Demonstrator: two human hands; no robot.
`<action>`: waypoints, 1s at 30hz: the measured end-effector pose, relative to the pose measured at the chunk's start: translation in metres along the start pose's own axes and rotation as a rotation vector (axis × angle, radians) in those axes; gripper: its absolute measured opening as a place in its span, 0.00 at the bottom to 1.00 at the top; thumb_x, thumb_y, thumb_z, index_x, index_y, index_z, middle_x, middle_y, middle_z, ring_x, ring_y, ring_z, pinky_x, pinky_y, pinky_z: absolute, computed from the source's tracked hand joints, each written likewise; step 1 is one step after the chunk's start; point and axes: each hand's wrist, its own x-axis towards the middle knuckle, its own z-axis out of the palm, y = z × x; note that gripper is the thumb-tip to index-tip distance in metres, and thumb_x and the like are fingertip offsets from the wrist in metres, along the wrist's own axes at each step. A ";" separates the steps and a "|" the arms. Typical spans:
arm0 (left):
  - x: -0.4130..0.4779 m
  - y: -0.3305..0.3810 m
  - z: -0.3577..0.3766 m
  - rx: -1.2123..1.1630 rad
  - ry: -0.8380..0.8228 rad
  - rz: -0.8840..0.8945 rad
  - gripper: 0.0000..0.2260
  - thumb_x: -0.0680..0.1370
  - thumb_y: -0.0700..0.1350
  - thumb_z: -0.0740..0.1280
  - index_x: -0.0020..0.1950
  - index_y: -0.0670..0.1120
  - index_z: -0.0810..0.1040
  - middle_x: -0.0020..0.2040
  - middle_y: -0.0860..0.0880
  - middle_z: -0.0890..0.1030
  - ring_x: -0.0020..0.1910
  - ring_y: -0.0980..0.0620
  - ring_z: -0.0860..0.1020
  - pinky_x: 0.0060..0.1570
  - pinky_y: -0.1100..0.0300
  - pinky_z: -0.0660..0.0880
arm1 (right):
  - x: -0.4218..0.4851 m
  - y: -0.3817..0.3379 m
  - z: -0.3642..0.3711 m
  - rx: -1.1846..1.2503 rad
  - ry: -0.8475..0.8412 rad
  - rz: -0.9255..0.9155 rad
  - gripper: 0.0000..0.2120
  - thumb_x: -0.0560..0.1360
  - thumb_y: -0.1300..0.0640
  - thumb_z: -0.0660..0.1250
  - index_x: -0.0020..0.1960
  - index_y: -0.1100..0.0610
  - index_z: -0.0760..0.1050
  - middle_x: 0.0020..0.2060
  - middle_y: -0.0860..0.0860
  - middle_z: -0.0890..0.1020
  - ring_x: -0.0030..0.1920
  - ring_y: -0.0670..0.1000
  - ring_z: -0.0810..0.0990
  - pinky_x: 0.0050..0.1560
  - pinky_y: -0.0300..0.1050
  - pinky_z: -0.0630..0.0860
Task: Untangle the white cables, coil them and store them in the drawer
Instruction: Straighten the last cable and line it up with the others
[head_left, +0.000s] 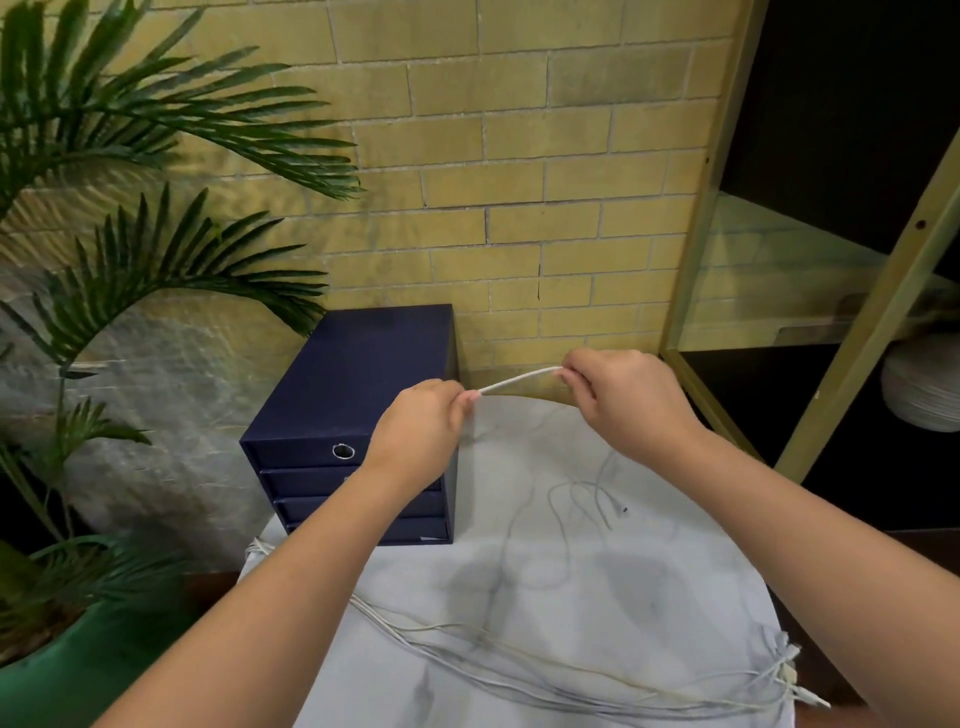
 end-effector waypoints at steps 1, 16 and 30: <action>-0.002 -0.006 0.001 -0.013 -0.009 -0.027 0.18 0.83 0.53 0.54 0.45 0.46 0.79 0.42 0.49 0.78 0.41 0.50 0.75 0.43 0.51 0.75 | 0.001 0.003 -0.001 -0.006 -0.005 0.007 0.12 0.79 0.50 0.60 0.43 0.55 0.75 0.30 0.51 0.78 0.30 0.56 0.75 0.26 0.44 0.68; -0.036 -0.066 0.006 0.323 -0.181 -0.046 0.21 0.82 0.59 0.44 0.43 0.51 0.72 0.39 0.53 0.76 0.33 0.54 0.75 0.31 0.57 0.67 | -0.007 0.038 0.002 -0.044 -0.194 0.140 0.10 0.80 0.50 0.58 0.47 0.52 0.76 0.33 0.51 0.79 0.35 0.56 0.77 0.32 0.47 0.74; -0.003 0.029 -0.005 -0.336 -0.272 0.041 0.11 0.81 0.55 0.59 0.47 0.54 0.78 0.31 0.54 0.72 0.28 0.60 0.69 0.31 0.64 0.66 | 0.013 -0.008 -0.011 0.095 -0.350 -0.124 0.11 0.80 0.48 0.57 0.49 0.51 0.76 0.37 0.49 0.80 0.38 0.52 0.76 0.35 0.48 0.72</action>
